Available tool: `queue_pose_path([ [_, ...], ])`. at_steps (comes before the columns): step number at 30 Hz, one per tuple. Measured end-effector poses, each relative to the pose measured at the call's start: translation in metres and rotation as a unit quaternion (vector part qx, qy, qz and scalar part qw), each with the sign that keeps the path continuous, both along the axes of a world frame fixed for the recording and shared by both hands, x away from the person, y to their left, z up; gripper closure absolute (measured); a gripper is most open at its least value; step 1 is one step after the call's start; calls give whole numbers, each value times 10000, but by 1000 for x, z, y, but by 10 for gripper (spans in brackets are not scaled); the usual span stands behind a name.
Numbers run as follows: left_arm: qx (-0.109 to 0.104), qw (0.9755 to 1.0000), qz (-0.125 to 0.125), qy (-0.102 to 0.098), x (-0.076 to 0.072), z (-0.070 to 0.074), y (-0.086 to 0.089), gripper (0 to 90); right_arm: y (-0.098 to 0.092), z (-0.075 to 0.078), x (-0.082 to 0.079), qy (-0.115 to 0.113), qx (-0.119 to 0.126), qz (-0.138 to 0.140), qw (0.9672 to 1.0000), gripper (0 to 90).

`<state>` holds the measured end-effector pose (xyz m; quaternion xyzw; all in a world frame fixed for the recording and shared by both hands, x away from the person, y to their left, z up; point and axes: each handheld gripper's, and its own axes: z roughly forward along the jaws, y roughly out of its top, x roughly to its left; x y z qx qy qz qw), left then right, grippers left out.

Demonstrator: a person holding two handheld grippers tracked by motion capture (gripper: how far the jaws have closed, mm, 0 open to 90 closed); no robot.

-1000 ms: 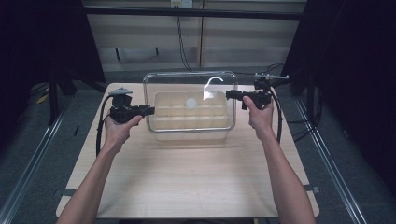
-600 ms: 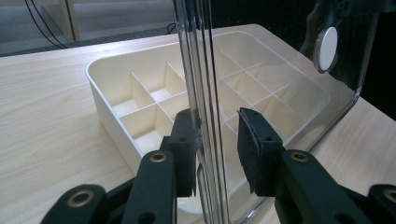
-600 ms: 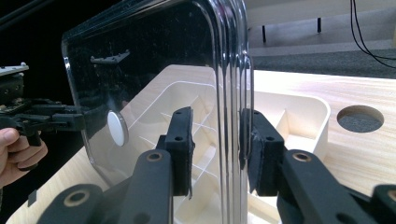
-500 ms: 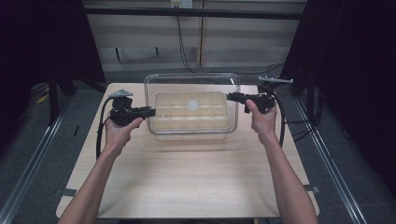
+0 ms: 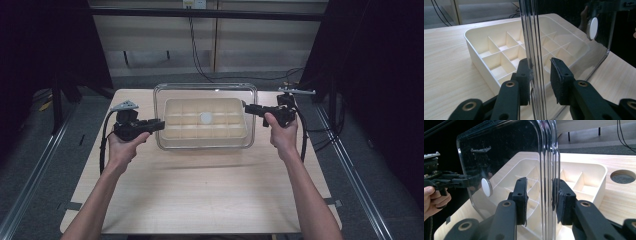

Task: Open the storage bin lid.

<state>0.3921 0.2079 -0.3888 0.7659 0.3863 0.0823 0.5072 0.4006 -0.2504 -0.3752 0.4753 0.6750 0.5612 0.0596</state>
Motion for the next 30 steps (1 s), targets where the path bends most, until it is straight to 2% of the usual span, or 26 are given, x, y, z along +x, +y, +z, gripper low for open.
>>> queue_pose_path([
  [10,-81,10000,-36,-5,-8,-2,6,708,6,4,-11,-38,-48,43,10000,668],
  [19,6,10000,-78,-42,-17,-2,10,705,8,1,-23,-35,-81,64,9999,669],
  [30,-54,9999,-137,-18,-31,-3,14,708,10,3,-38,-71,-50,160,9998,681],
])
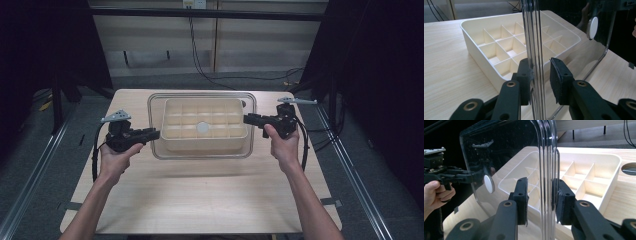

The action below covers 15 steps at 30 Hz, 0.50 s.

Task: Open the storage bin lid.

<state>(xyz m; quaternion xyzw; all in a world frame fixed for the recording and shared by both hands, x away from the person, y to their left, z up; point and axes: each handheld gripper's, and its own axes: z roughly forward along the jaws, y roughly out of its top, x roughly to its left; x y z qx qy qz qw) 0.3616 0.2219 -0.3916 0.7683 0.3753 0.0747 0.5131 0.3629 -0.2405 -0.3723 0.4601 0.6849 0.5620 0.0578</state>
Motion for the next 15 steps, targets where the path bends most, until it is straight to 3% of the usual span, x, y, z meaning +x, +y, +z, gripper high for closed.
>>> queue_pose_path([
  [5,42,9999,33,-90,-8,0,-2,705,0,0,-7,-34,8,-20,10000,680],
  [15,229,9997,-67,28,-19,-9,-5,699,-2,-5,-23,82,-22,-13,10000,681],
])
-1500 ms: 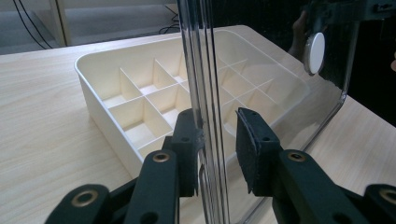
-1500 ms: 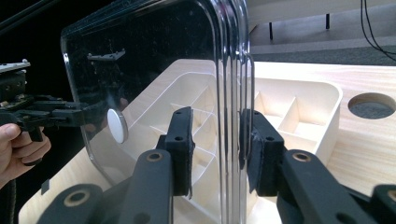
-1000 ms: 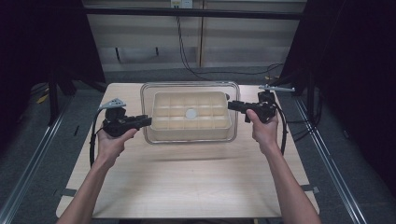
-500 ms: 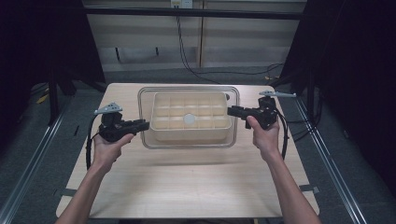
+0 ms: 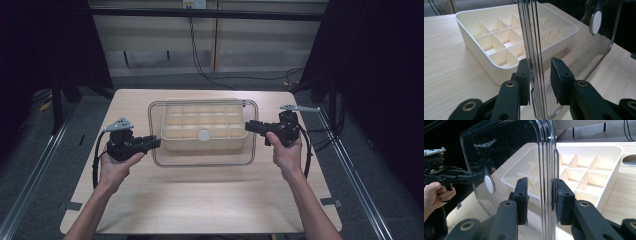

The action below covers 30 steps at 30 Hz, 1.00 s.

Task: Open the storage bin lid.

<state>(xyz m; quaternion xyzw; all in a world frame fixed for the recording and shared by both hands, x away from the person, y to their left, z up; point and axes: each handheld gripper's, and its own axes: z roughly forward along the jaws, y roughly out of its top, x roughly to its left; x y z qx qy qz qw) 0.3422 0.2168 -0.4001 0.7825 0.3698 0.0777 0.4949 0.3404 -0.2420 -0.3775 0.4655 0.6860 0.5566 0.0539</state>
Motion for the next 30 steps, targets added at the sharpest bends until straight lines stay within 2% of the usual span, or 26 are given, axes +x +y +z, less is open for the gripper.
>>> queue_pose_path([
  [3,11,10000,-38,3,-5,-1,0,699,-1,-3,-4,83,-1,17,10000,682],
  [11,86,9998,-186,54,-14,0,-1,703,-5,-8,-18,62,93,23,9999,686],
  [15,150,9996,-241,91,-18,-1,0,705,-5,-13,-25,151,158,18,9998,686],
  [21,244,9991,-257,216,-20,-9,2,704,-2,-23,-30,289,145,27,9995,687],
  [23,150,9992,-239,284,-22,-12,4,705,-2,-27,-31,296,172,52,9994,688],
  [26,262,9988,-237,332,-25,-16,4,701,0,-31,-34,391,178,80,9990,689],
  [30,197,9988,-244,386,-31,-19,5,700,1,-34,-39,480,124,80,9987,689],
])
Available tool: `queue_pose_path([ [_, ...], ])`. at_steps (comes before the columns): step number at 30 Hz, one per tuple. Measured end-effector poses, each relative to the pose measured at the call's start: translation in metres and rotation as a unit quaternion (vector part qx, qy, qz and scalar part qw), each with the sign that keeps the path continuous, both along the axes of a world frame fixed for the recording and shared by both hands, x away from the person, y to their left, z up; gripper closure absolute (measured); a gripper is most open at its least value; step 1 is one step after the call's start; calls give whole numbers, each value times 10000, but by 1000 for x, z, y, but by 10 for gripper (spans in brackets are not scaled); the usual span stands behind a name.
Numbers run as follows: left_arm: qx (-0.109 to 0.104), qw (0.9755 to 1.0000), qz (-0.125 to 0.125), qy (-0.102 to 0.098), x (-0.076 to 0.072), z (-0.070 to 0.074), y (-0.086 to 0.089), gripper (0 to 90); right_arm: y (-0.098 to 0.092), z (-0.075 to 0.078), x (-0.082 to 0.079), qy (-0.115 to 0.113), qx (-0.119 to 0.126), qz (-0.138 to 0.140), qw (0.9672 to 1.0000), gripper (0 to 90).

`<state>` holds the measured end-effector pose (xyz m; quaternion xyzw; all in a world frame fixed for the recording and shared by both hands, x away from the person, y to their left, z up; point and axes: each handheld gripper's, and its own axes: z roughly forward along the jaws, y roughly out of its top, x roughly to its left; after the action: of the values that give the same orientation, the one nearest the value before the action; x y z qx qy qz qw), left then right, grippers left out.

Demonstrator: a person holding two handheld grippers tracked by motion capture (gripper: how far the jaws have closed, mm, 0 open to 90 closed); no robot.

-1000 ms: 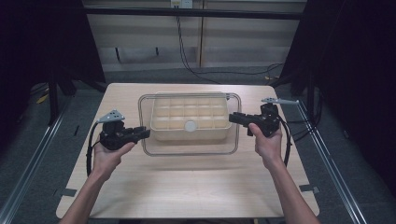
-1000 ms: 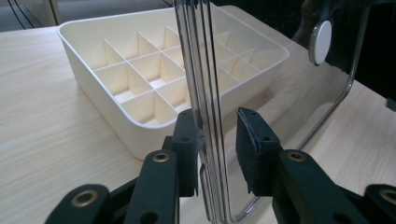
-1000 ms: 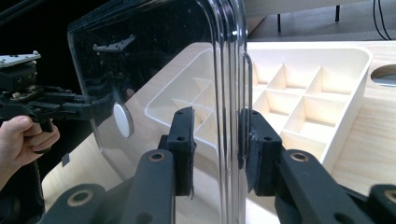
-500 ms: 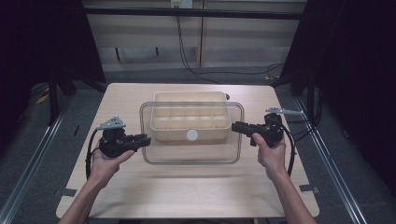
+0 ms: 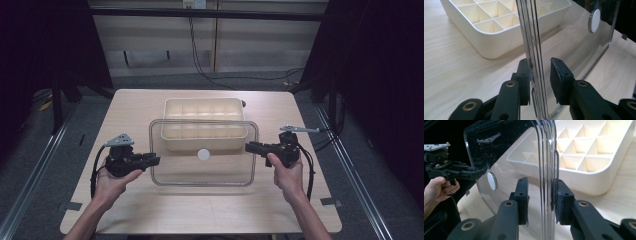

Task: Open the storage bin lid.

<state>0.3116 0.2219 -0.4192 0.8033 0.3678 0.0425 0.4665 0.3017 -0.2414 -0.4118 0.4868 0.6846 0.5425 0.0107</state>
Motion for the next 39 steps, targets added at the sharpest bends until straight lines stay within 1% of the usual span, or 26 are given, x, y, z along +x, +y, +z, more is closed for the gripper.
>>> queue_pose_path([
  [2,31,10000,-17,-12,-3,0,1,700,1,0,-3,13,-10,0,10000,689],
  [4,9,10000,-51,20,-6,-1,1,701,1,0,-6,24,-21,4,10000,688],
  [6,53,10000,-73,42,-9,-2,2,701,1,0,-8,39,-25,12,10000,689],
  [8,25,9999,-72,71,-13,-3,3,701,2,0,-11,64,-39,23,10000,688],
  [10,69,9999,-40,75,-16,-5,3,699,3,0,-14,95,-44,41,9999,689],
  [13,35,9999,10,125,-19,-9,3,696,4,-3,-17,158,-88,63,9998,688],
  [14,60,9999,-14,112,-20,-9,3,695,5,-5,-18,176,-92,51,9998,688],
  [16,21,9999,-21,138,-22,-9,3,695,4,-7,-20,227,-61,40,9997,687],
  [19,36,9998,-52,179,-25,-10,4,695,4,-9,-24,238,-61,50,9997,687],
  [21,87,9998,-66,179,-29,-11,3,695,4,-10,-26,249,-69,60,9996,687],
  [23,70,9998,-68,161,-35,-14,3,695,4,-12,-30,304,-119,65,9994,682],
  [26,79,9997,-100,203,-40,-19,2,695,4,-15,-35,345,-150,51,9993,679],
  [27,115,9996,-114,244,-41,-20,2,695,4,-17,-36,348,-156,58,9993,677],
  [28,109,9995,-126,265,-42,-20,2,694,4,-19,-37,399,-142,50,9991,677],
  [29,154,9994,-137,266,-42,-21,2,694,4,-20,-38,430,-147,46,9990,676],
  [30,160,9993,-139,317,-42,-23,2,694,5,-22,-38,448,-132,41,9989,675],
  [34,243,9987,-107,438,-39,-29,3,693,7,-32,-39,560,-157,74,9983,676],
  [36,195,9984,-84,530,-37,-31,2,685,7,-35,-37,609,-160,53,9980,676],
  [37,225,9983,-84,523,-36,-32,2,683,7,-37,-36,615,-154,52,9980,676],
  [39,212,9981,-85,570,-34,-34,2,678,7,-39,-33,615,-177,35,9979,675],
])
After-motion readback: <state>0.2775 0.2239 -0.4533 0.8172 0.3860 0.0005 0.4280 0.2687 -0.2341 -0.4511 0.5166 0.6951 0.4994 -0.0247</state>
